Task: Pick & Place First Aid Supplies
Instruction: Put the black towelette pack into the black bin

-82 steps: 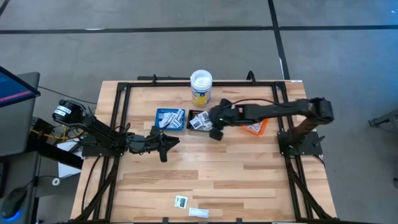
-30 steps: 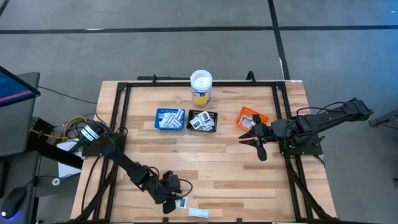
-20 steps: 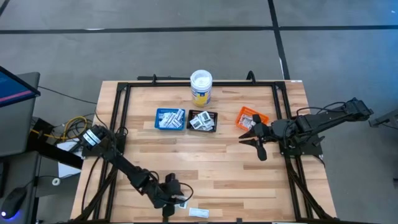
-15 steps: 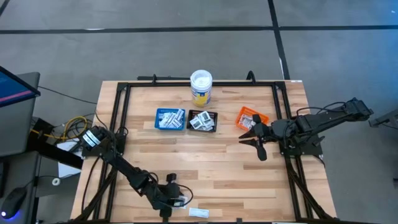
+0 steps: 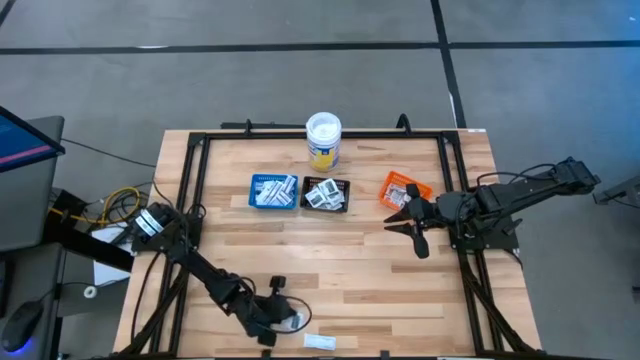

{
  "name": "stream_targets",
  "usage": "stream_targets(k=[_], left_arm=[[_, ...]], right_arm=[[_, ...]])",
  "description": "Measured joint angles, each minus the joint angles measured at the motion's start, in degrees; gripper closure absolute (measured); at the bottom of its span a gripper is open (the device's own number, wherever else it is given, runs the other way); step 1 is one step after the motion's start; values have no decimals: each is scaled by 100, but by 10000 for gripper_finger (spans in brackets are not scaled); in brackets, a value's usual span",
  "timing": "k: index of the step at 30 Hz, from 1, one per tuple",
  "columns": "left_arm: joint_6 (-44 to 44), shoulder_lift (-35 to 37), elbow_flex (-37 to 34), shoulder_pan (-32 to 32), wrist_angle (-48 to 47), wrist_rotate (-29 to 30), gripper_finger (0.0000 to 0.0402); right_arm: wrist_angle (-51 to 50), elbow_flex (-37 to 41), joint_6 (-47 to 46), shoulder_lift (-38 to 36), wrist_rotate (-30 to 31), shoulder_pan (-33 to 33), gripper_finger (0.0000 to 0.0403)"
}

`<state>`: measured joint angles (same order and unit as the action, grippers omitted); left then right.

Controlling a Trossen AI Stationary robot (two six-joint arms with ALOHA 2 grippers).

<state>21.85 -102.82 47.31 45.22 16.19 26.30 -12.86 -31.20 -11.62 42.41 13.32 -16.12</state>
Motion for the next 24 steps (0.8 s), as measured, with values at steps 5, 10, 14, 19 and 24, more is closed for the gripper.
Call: stream_targets(k=[5,10,14,19,24], left_arm=[[-52,-15,-12,-280,159,525,396],[-639,-40,-42,-616,369,1179,396],[-839,-38,-35,-1032,447,1249,396],[-835,-25,-30,-1635,491,1279,396],[-763,134,-28,-2031,566,1062,395]], right_arm=[[0,0,0,0,0,0,326],[0,0,0,0,4,6,326],[3,-1,-13,0,18,9,326],[9,-4,-430,80,85,11,326],[4,-4,-456,365,87,11,326]])
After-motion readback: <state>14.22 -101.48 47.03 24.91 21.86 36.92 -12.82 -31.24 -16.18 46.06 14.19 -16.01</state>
